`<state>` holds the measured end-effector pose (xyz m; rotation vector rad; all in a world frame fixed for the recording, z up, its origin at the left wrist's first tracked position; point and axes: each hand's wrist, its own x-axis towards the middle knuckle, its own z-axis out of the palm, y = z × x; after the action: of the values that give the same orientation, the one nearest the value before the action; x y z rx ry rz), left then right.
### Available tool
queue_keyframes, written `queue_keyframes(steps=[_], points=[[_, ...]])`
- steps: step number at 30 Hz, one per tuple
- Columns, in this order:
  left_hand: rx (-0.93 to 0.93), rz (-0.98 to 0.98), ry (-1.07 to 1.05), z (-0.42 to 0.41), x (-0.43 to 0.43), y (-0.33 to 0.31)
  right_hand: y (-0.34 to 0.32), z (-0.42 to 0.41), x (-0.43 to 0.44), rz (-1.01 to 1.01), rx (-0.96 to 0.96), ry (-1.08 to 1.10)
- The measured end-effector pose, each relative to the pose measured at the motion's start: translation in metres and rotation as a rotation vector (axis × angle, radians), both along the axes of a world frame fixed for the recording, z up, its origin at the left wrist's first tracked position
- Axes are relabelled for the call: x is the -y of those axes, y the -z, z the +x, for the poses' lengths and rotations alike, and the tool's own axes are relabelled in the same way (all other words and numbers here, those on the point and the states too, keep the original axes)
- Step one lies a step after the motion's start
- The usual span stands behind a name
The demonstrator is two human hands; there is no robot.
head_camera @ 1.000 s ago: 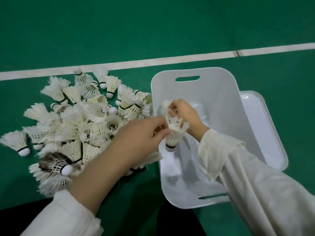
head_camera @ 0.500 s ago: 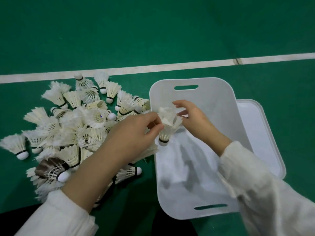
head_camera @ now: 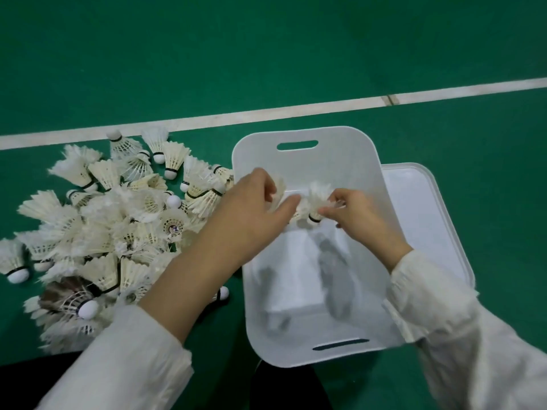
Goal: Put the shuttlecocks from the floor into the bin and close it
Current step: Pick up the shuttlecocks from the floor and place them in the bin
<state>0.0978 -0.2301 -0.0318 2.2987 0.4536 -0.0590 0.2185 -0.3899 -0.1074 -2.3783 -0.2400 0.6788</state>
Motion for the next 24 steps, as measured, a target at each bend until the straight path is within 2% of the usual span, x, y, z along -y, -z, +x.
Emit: queue_keyframes(steps=[5, 8, 11, 14, 16, 20, 22, 24], points=[[-0.073, 0.166, 0.214, -0.011, 0.006, 0.033, 0.027, -0.003, -0.029, -0.010, 0.088, -0.085], [0.078, 0.279, 0.270, -0.015, 0.005, 0.044, 0.033, -0.008, -0.058, 0.043, 0.080, -0.141], [0.204, 0.431, 0.237, -0.016, 0.000, 0.051, 0.049, -0.009, -0.078, -0.019, 0.070, -0.241], [0.230, 0.457, 0.207, -0.016, -0.007, 0.055, 0.058, -0.011, -0.079, -0.085, 0.052, -0.333], [0.212, 0.456, 0.192, -0.015, -0.011, 0.058, 0.050, -0.013, -0.075, -0.029, 0.005, -0.312], [0.199, 0.396, 0.173, -0.012, -0.014, 0.054, 0.009, -0.017, -0.056, 0.151, 0.123, -0.263], [0.201, 0.361, 0.153, -0.009, -0.015, 0.050, -0.016, -0.024, -0.040, 0.197, 0.010, -0.377], [0.198, 0.313, 0.126, -0.004, -0.015, 0.047, -0.032, -0.032, -0.030, 0.144, -0.087, -0.488]])
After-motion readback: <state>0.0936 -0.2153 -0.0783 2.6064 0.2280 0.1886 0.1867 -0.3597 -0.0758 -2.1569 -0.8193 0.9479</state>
